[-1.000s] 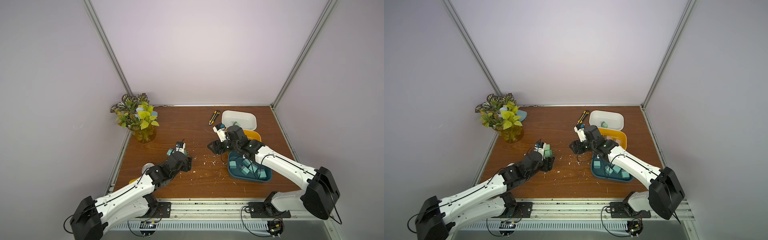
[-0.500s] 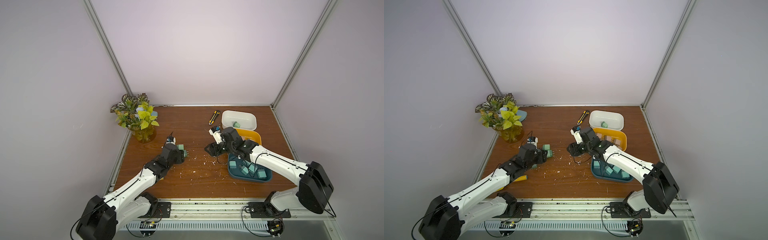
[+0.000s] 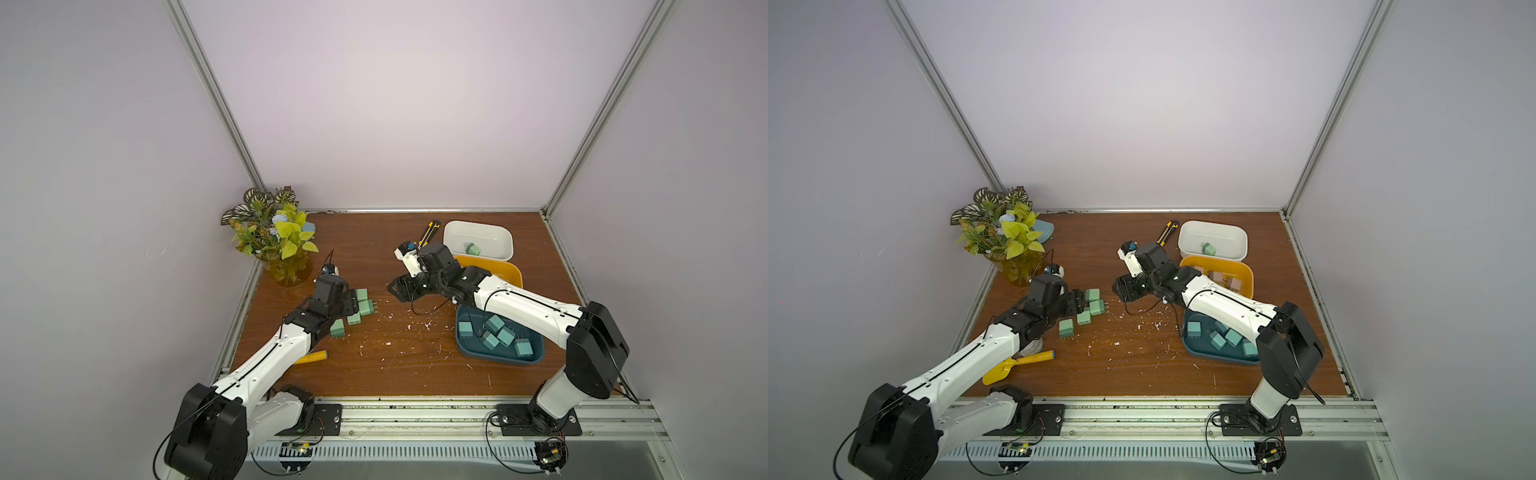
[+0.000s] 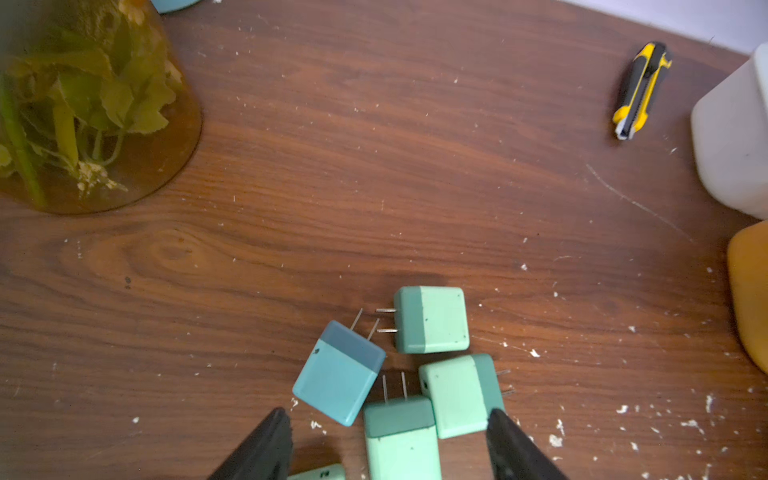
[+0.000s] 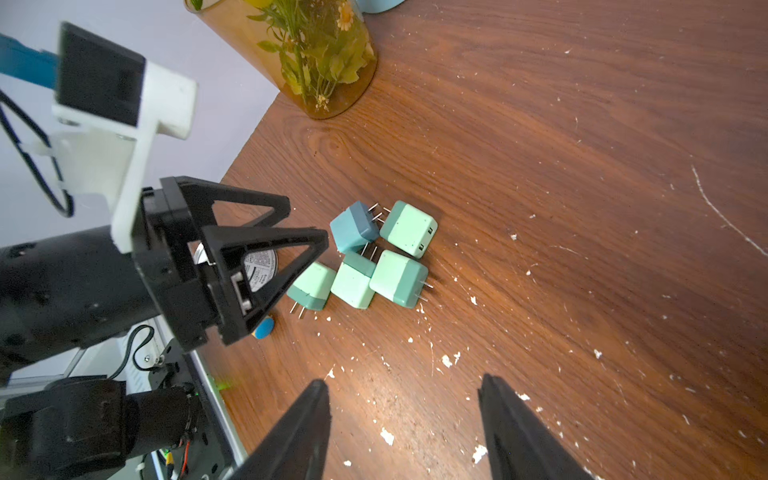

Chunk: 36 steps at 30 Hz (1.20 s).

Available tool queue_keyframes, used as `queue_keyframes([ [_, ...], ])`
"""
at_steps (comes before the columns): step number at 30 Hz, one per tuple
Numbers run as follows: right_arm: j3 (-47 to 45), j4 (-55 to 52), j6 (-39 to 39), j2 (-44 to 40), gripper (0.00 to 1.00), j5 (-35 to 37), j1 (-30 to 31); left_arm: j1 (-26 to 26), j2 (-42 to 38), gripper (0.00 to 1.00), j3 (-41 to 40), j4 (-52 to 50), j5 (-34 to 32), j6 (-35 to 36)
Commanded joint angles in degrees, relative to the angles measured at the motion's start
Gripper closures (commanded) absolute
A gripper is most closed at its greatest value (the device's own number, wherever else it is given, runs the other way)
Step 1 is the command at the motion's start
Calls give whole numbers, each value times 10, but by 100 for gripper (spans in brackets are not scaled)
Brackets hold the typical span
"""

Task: Place the plugs by color into the storage box
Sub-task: Pick up the plug from the center of the board.

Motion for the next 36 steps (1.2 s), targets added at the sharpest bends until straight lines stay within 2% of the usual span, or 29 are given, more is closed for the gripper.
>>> queue_keyframes([
  [1,27,11,-6,15,37,-13,5,11,25,24,14,-5,4,-6],
  [11,35,26,-7,41,37,-27,17,48,86,24,-4,58,25,-59],
  [18,14,71,10,55,38,-70,25,51,120,25,-8,76,9,-67],
  [23,21,79,7,72,38,-71,37,53,124,25,-23,89,-8,-75],
  [31,32,78,6,90,38,-71,46,60,148,30,-34,127,19,-74],
  [36,29,77,8,90,38,-69,48,60,161,32,-34,121,8,-69],
])
